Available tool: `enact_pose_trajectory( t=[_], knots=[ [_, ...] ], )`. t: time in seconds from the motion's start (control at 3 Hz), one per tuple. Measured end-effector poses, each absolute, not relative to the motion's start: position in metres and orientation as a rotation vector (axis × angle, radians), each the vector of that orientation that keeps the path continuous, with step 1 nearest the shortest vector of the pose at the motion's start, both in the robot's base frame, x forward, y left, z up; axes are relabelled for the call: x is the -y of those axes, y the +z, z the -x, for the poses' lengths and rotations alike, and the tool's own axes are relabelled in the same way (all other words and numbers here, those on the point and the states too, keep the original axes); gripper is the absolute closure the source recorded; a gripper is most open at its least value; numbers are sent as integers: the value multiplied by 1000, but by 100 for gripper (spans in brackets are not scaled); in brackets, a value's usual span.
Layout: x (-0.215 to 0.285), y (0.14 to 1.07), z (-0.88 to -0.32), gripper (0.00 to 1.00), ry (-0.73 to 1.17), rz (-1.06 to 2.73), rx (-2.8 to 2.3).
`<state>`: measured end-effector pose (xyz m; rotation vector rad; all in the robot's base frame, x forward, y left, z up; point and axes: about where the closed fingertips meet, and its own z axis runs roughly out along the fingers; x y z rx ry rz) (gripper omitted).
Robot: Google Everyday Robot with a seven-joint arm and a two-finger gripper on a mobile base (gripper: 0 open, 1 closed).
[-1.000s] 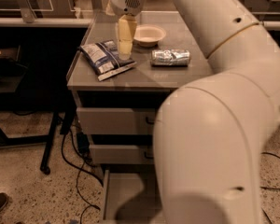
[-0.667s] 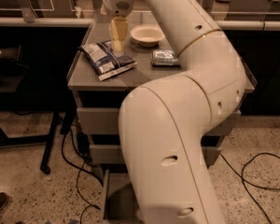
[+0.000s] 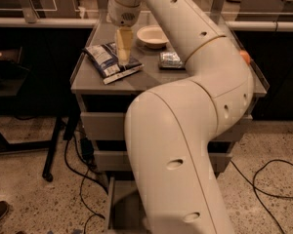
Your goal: Place blue chip bag into bottom drawer
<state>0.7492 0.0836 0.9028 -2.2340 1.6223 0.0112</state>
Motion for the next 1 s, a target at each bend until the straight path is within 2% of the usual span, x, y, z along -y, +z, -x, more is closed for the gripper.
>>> enact_pose_trajectory(
  t=[1.0],
  knots=[
    [-77, 834, -767, 0, 62, 2299, -1674]
  ],
)
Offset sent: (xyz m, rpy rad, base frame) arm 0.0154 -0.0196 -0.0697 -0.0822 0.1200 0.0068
